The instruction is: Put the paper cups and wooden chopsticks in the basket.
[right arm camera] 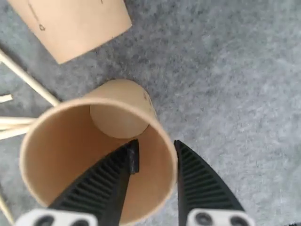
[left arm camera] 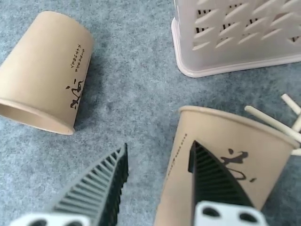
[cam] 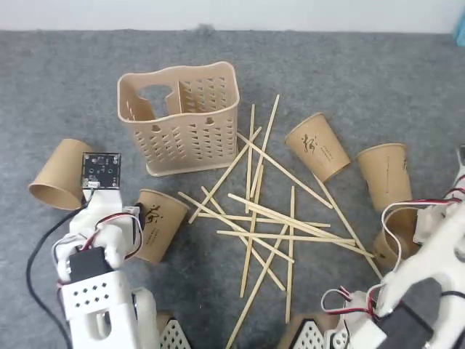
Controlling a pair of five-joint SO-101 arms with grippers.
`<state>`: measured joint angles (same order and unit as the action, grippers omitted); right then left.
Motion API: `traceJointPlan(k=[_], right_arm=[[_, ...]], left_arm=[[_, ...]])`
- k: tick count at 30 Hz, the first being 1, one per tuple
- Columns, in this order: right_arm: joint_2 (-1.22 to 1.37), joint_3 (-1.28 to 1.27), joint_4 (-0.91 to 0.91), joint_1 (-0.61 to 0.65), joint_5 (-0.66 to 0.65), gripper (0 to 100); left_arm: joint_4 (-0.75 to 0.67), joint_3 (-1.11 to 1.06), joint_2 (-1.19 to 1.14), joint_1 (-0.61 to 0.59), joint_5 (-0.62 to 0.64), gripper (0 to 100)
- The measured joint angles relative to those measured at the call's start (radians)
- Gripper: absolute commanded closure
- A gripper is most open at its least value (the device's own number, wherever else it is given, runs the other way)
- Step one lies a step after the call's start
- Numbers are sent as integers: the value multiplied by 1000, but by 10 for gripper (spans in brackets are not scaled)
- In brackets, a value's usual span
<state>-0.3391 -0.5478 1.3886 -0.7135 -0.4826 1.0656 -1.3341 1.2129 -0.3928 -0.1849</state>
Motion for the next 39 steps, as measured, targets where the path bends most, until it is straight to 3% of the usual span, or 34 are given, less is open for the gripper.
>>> traceJointPlan(k=[2,8,15,20,25,31,35,39], right_arm=[[18,-21,-52,11,0,998],[38,-14,-69,28,0,993],[38,308,252,40,2,992],[37,660,367,123,123,992],[37,836,367,339,275,992],[37,1022,359,701,436,991],[37,1094,252,931,480,991],[68,1114,144,1077,483,991]], left_arm=[[0,0,0,0,0,790],[0,0,0,0,0,790],[0,0,0,0,0,790],[0,0,0,0,0,790],[0,0,0,0,0,790],[0,-2,0,0,0,790],[-2,-5,0,0,0,790],[-2,-5,0,0,0,790]])
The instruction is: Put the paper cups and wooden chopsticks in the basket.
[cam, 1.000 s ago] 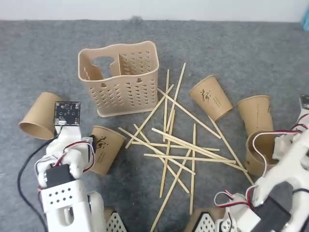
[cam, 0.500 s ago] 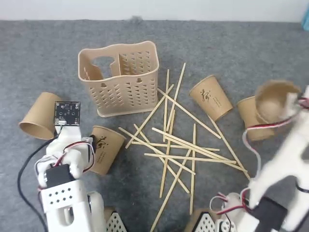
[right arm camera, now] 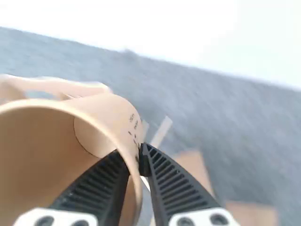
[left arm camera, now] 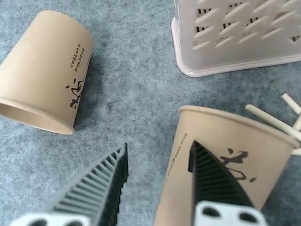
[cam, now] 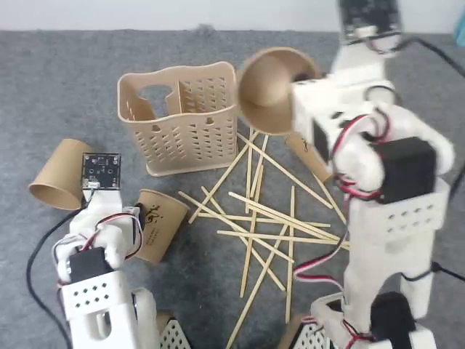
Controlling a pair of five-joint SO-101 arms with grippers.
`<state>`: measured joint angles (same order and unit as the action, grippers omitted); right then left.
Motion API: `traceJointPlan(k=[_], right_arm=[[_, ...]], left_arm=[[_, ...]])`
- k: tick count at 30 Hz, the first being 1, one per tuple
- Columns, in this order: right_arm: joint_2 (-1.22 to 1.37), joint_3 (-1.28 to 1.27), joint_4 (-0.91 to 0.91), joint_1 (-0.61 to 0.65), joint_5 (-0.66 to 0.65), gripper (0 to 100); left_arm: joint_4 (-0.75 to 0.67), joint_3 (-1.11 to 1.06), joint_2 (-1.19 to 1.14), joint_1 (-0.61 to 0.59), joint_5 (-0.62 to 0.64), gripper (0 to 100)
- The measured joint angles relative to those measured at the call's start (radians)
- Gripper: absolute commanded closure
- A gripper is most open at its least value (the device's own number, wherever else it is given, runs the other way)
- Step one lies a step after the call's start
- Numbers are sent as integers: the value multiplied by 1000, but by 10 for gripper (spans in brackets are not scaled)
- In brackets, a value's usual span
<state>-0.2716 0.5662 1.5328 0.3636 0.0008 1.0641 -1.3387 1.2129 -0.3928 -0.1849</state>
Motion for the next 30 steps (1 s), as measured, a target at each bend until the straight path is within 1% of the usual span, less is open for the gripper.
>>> traceJointPlan(k=[3,7,9,19,24,26,30], right_arm=[[98,18,-69,54,0,991],[258,18,-199,64,0,991],[308,17,-232,69,0,991],[356,17,-236,160,0,991],[431,17,-216,157,0,980],[440,17,-201,152,-2,924],[440,17,-181,158,-5,768]], left_arm=[[0,0,0,0,0,790],[0,0,0,0,0,790],[0,0,0,0,0,790],[0,0,0,0,0,790],[0,0,0,0,0,790],[0,0,0,0,0,790],[0,0,0,0,0,790]])
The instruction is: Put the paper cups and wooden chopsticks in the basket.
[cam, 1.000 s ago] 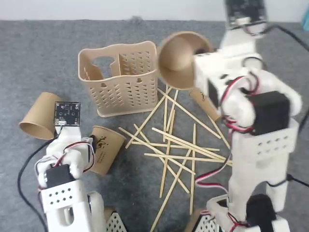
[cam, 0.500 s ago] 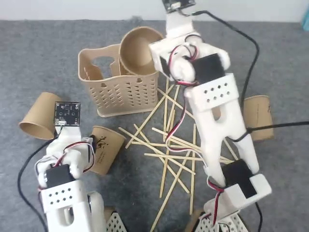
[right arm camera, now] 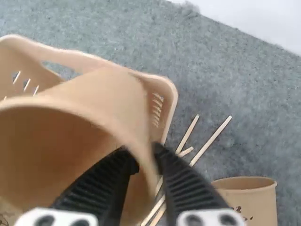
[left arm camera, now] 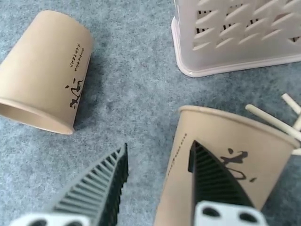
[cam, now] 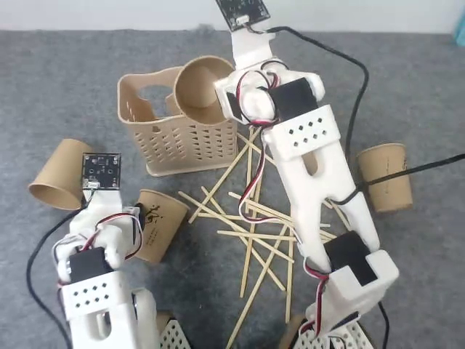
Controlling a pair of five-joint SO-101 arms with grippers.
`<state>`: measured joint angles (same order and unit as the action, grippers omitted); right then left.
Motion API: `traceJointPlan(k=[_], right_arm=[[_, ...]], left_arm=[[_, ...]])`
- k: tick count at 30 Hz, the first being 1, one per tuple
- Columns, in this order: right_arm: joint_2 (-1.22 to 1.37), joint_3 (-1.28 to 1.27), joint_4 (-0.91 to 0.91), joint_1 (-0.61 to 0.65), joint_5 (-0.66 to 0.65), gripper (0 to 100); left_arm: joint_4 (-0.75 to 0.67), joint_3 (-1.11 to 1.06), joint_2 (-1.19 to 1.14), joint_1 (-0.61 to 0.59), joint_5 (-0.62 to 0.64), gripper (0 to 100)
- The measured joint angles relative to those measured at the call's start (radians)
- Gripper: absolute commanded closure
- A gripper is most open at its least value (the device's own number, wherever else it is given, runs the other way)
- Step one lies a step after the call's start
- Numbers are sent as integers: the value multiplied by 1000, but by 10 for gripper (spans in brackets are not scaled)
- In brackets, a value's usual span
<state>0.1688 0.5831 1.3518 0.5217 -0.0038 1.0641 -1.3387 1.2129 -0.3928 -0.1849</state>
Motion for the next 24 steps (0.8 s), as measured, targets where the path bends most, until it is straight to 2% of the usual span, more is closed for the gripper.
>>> traceJointPlan(k=[2,13,15,19,22,24], right_arm=[[0,0,2,0,0,733],[-207,144,32,2,0,733],[-247,149,77,2,2,772],[-305,153,221,0,78,992],[-316,153,311,23,84,962],[-316,147,351,54,55,993]], left_arm=[[0,0,0,0,0,790],[0,0,0,0,0,790],[0,0,0,0,0,790],[0,-3,0,0,0,790],[0,-3,0,0,0,790],[0,-3,0,0,0,790]])
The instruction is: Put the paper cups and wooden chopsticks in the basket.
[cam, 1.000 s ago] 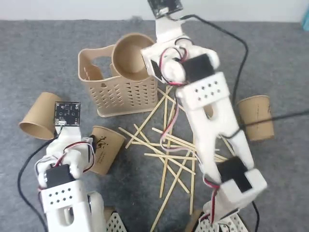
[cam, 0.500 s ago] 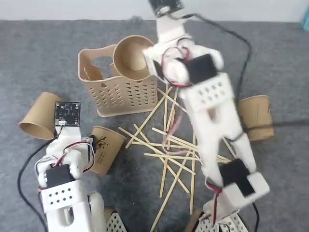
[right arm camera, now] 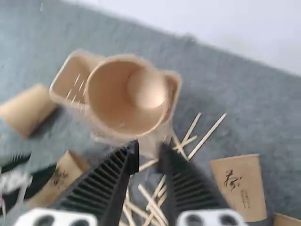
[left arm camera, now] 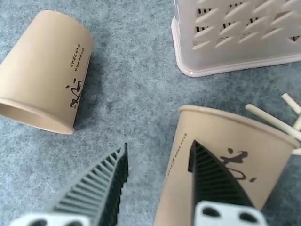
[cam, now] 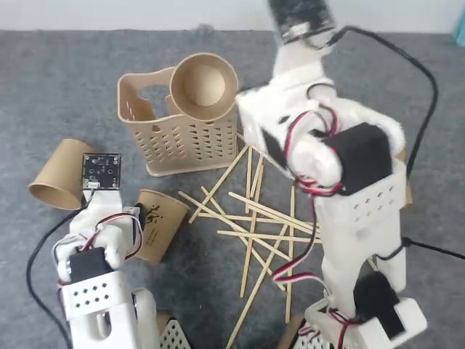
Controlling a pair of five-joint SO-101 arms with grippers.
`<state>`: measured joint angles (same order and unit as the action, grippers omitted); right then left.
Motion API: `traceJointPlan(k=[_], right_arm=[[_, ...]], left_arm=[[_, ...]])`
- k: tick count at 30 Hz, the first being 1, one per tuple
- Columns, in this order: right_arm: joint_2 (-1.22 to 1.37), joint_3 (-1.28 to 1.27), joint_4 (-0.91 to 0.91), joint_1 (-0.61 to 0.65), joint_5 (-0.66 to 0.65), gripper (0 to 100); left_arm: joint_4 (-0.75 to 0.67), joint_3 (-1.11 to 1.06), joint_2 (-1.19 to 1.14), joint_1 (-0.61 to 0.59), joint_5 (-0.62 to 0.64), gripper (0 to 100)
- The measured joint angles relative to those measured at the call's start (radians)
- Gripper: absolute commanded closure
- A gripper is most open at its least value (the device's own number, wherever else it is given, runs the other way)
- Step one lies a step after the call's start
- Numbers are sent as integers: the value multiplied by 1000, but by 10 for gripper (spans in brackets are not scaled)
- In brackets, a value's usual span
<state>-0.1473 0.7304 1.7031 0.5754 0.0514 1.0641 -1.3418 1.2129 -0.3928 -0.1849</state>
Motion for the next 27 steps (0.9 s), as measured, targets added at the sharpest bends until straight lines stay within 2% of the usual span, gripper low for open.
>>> traceJointPlan(k=[6,12,15,23,27], right_arm=[[-2,-181,8,78,-20,991],[-2,-442,-118,133,-21,991],[0,-575,-218,153,-23,991],[0,-761,-623,153,-23,991],[0,-766,-694,153,-23,991]], left_arm=[[0,0,2,0,0,792],[0,0,2,0,0,792],[0,0,2,0,0,792],[0,0,2,0,0,792],[0,0,2,0,0,792]])
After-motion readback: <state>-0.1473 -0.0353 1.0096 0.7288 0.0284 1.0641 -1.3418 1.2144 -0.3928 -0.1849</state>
